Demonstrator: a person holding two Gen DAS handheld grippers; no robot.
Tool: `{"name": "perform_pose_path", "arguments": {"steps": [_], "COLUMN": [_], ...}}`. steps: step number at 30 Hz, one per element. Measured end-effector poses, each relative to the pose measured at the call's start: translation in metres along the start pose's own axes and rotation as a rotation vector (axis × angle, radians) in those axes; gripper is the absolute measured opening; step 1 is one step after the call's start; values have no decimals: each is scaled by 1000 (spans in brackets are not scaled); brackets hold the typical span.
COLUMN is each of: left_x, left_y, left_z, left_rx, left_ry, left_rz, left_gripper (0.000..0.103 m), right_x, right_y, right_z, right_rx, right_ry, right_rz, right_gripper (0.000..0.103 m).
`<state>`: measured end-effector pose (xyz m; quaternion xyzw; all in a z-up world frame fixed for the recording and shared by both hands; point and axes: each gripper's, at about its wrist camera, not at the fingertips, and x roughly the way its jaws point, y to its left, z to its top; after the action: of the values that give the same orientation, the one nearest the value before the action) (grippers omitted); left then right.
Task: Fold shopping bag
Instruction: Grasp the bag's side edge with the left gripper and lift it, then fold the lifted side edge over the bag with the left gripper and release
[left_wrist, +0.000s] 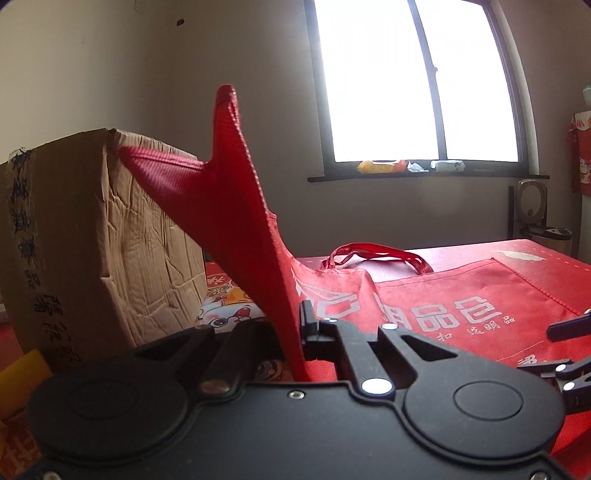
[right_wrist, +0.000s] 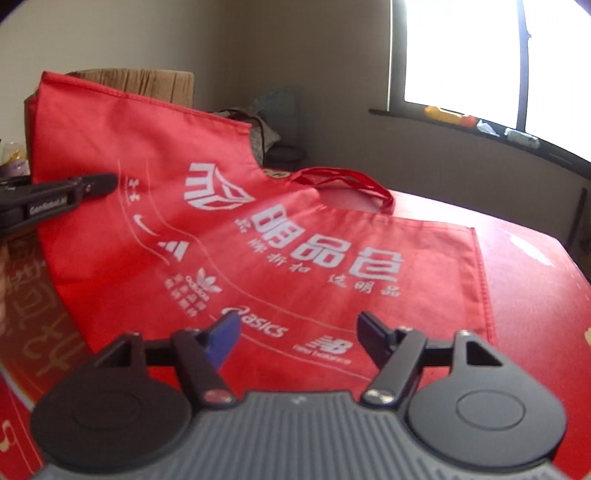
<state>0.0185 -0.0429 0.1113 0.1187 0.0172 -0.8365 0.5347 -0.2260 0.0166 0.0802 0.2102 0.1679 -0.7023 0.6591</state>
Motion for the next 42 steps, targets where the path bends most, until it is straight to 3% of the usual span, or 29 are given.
{"name": "perform_pose_path", "arguments": {"steps": [4, 8, 11, 15, 19, 23, 27, 30, 33, 37, 40, 42], "left_x": [0, 5, 5, 10, 13, 8, 2, 1, 1, 14, 26, 30], "left_y": [-1, 8, 18, 29, 30, 30, 22, 7, 5, 8, 11, 14], "left_z": [-6, -8, -8, -8, -6, -6, -6, -7, -7, -6, -6, -6], "left_rx": [-35, -101, -151, -211, -205, -217, -190, -112, -90, -111, -144, -162], "left_ry": [-17, -6, -3, 14, 30, -6, -60, -76, -92, -45, 2, 24], "left_rz": [-26, -79, -121, -129, -122, -127, -207, -277, -299, -302, -328, -343], "left_gripper": [4, 4, 4, 4, 4, 4, 6, 8, 9, 9, 9, 9], "right_x": [3, 8, 7, 19, 44, 62, 72, 70, 42, -1, -11, -3], "right_y": [-14, -16, -11, 10, 29, 46, 46, 29, 2, -39, -70, -89], "right_z": [0, -2, -1, 8, 13, 20, 20, 18, 19, 20, 12, -4], "right_rx": [93, 108, 114, 92, 37, 83, 158, 253, 280, 267, 240, 305], "right_ry": [25, 49, 39, 66, 134, 165, 168, 180, 116, 40, 99, 170], "right_rz": [75, 128, 145, 166, 129, 204, 282, 305, 270, 186, 1, -96], "right_gripper": [8, 7, 0, 0, 0, 1, 0, 2, 2, 3, 4, 4]}}
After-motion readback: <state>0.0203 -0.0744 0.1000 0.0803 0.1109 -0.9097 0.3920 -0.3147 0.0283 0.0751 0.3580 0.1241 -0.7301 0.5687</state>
